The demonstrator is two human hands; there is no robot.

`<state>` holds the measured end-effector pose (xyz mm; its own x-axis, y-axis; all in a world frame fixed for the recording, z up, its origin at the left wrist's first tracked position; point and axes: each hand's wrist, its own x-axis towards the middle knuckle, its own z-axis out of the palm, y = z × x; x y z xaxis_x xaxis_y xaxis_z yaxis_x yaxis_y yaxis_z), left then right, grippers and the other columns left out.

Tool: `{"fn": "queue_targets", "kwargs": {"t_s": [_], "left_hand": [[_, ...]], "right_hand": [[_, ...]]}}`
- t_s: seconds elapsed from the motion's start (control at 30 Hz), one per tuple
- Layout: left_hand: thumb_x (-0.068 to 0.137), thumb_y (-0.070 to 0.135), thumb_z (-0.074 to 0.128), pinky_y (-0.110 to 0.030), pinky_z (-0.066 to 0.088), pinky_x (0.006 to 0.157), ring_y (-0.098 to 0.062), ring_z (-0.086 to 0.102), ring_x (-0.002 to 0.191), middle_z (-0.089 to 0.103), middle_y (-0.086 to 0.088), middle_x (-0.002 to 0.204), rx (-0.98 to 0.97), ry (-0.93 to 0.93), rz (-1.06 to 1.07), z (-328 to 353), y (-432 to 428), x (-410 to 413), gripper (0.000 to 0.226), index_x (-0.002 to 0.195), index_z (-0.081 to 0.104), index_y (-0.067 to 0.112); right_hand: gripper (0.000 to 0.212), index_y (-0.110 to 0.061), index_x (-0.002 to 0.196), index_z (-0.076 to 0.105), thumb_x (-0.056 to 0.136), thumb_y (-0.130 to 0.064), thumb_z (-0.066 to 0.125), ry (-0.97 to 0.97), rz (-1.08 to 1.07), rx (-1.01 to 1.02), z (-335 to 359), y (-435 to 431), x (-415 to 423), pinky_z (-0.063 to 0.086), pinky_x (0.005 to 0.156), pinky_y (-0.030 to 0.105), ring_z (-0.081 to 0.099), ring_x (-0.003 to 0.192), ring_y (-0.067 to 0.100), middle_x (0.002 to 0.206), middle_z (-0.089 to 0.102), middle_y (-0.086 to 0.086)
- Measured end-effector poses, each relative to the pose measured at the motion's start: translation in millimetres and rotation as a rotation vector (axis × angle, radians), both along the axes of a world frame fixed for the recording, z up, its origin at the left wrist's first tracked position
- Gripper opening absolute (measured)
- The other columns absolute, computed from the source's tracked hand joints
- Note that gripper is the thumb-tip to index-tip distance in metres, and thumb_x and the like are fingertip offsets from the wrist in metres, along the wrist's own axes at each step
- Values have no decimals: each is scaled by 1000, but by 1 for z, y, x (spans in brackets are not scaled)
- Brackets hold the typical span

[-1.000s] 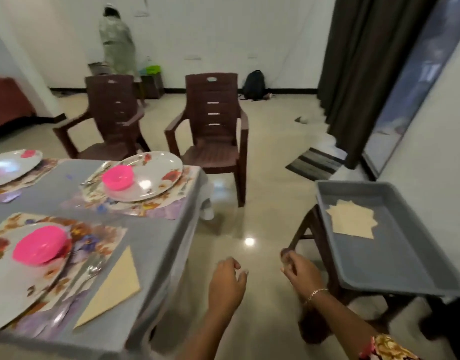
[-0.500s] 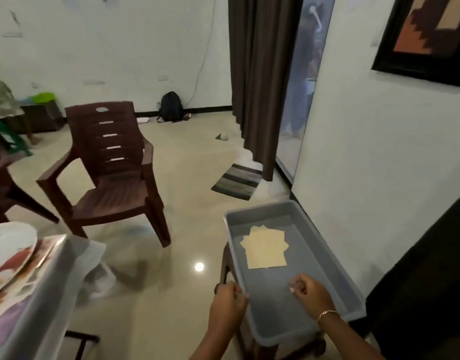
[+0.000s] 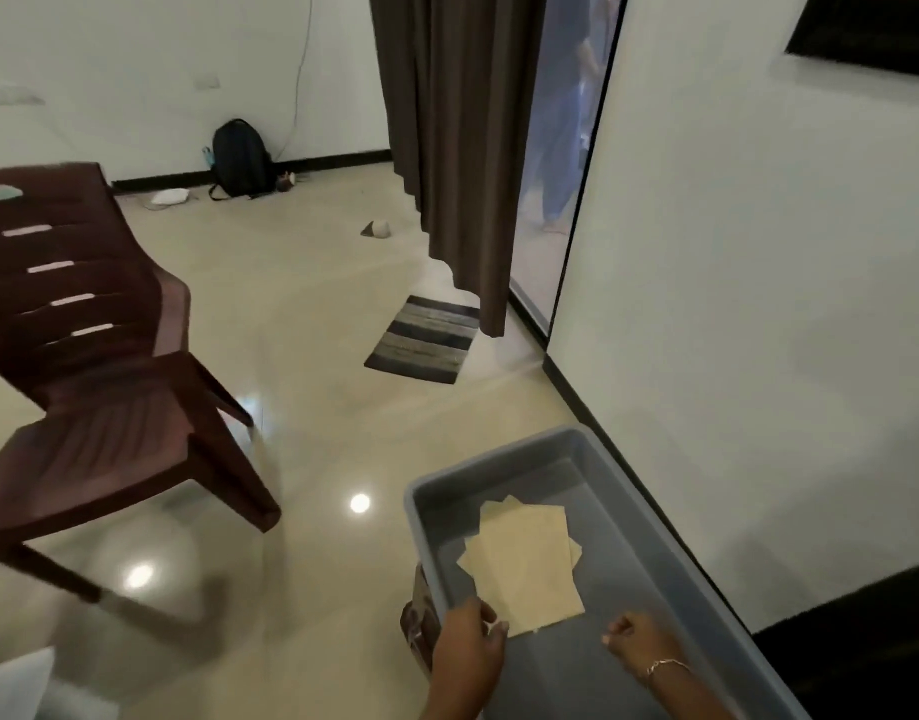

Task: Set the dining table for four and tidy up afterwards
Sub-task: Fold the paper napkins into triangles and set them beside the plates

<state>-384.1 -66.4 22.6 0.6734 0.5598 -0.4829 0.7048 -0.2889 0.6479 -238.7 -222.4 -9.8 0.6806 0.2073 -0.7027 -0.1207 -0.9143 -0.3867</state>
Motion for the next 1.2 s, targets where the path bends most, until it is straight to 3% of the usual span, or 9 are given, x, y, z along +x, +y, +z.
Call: {"fn": "queue_targets", "kwargs": {"t_s": [0.3,0.37,0.47,0.53,0.6,0.7,0.87,1.0,1.2], "left_hand": [[95,26,52,-18,35,72,-13,51,91,51,0,97,-84,101,-175,-49,45,56,13,101,49,16],[94,25,52,-18,35,73,-14,52,92,53,-2,99,-105,124,-184,-53,49,61,23,111,54,9],[94,25,53,-19,34,71,-20,56,100,53,-2,97,-131,178,-204,-60,53,66,27,113,54,7],[93,27,54,-20,35,72,-21,57,103,55,-4,99,-140,206,-211,-64,55,68,28,114,55,7],[93,28,54,-20,37,74,-20,57,103,58,-6,104,-151,226,-205,-66,58,71,28,113,55,8],[93,28,54,-20,39,76,-19,57,103,60,-7,112,-153,236,-204,-66,60,74,28,113,55,8],[93,28,54,-24,43,81,-19,56,101,59,-6,109,-150,218,-170,-61,64,75,28,113,55,8],[94,27,53,-20,39,74,-12,50,88,56,-2,102,-150,179,-114,-51,59,72,24,110,55,10],[94,23,52,-16,38,60,-7,47,70,50,5,77,-188,55,19,-29,35,50,10,89,50,15]], "right_hand": [[24,-11,67,47,87,-11,61,115,-206,-120,-48,39,29,38,70,25,46,81,18,85,53,9],[10,-3,94,60,85,-9,62,117,-261,-96,-56,43,32,41,74,26,48,84,19,99,60,13],[42,-1,122,53,82,-8,66,140,-343,-67,-70,50,35,44,75,30,52,85,23,114,61,18],[35,-1,110,58,78,-8,71,140,-405,-52,-75,56,35,48,80,37,54,85,26,103,62,17],[16,-6,81,58,76,-10,73,168,-405,-58,-79,63,33,47,75,36,54,81,27,80,59,12],[36,-12,54,45,78,-10,71,188,-391,-49,-82,69,35,38,67,29,50,67,23,57,48,4],[28,-12,58,51,77,-6,71,109,-499,48,-72,66,38,43,70,33,51,71,25,62,53,4],[26,-12,61,53,74,-2,72,29,-558,156,-53,61,36,51,77,44,53,70,27,64,56,6],[24,-17,66,53,78,-6,70,-132,-289,369,-4,59,31,41,66,25,52,72,17,71,55,-1]]}}
